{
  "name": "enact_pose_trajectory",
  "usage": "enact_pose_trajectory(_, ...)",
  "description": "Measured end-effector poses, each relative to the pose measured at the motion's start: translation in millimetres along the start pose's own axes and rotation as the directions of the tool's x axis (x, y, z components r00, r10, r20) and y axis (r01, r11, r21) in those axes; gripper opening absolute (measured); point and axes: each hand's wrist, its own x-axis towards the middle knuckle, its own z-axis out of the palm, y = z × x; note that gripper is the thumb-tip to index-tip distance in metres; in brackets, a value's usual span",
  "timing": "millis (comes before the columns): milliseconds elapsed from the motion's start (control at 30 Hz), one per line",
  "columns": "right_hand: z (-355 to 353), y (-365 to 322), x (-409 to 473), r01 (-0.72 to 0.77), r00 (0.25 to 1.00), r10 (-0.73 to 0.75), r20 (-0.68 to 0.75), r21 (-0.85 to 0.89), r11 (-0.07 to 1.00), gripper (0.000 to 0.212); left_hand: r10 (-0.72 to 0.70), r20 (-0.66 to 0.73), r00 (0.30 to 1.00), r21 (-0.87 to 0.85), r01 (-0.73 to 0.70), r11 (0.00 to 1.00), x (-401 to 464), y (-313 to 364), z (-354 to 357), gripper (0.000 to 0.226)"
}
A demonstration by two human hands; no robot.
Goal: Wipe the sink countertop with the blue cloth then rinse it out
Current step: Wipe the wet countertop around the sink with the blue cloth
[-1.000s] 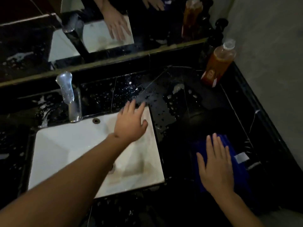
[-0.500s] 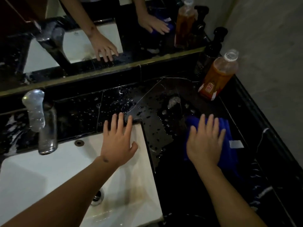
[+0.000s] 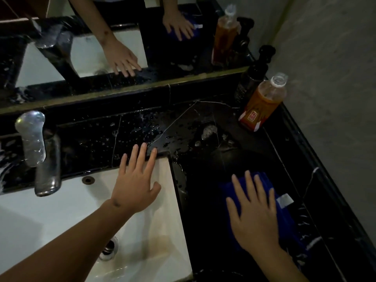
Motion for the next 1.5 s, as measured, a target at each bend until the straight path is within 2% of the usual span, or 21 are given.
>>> enact_pose_trajectory(133, -7, -35, 43, -0.113, 0.992, 0.115, -0.043, 0.032, 0.993, 0.069, -0.009, 0.023, 1.000, -0.042, 0.010, 0.999, 1, 0, -1, 0.083)
enact_pose_trajectory(200, -9, -64, 60, -0.109, 0.992, 0.113, -0.051, 0.065, 0.992, 0.072, -0.005, 0.050, 0.999, -0.052, 0.008, 0.999, 1, -1, -3, 0.082)
enact_pose_trajectory(400, 0, -138, 59, 0.129, 0.990, -0.124, -0.062, 0.084, 0.988, 0.066, -0.020, 0.161, 0.987, -0.142, 0.044, 0.989, 4, -2, -14, 0.067)
enact_pose_trajectory(533, 12, -116, 6, 0.239, 0.971, -0.238, -0.033, 0.041, 0.970, 0.063, 0.005, 0.256, 0.967, -0.188, 0.045, 0.981, 6, -4, -26, 0.071)
enact_pose_trajectory(733, 24, -75, -52, 0.236, 0.972, -0.236, -0.014, -0.016, 0.972, 0.069, -0.003, 0.272, 0.962, -0.140, 0.043, 0.989, 6, 1, -26, 0.071)
enact_pose_trajectory(900, 20, -84, -40, 0.262, 0.965, -0.263, -0.024, -0.025, 0.965, 0.066, 0.015, 0.279, 0.960, -0.064, 0.002, 0.998, 8, -4, -22, 0.077)
enact_pose_trajectory(1033, 10, -108, 9, 0.230, 0.973, -0.229, -0.042, 0.031, 0.973, 0.061, 0.021, 0.337, 0.941, -0.011, -0.018, 1.000, 11, -4, -26, 0.098)
enact_pose_trajectory(1167, -5, -138, 70, 0.233, 0.973, -0.233, -0.002, 0.018, 0.972, 0.062, 0.005, 0.341, 0.940, -0.033, 0.007, 0.999, 10, -2, -31, 0.089)
enact_pose_trajectory(1267, -4, -128, 62, 0.253, 0.968, -0.253, 0.004, 0.014, 0.967, 0.058, 0.001, 0.355, 0.935, -0.057, 0.021, 0.998, 10, -1, -37, 0.085)
enact_pose_trajectory(1400, 5, -68, 19, 0.198, 0.979, -0.196, -0.055, 0.033, 0.980, 0.057, 0.016, 0.371, 0.928, -0.090, 0.019, 0.996, 8, -2, -38, 0.099)
enact_pose_trajectory(1500, 1, -26, 21, 0.049, 0.995, -0.041, -0.090, 0.082, 0.995, 0.058, 0.024, 0.378, 0.925, -0.119, 0.023, 0.993, 10, -4, -40, 0.109)
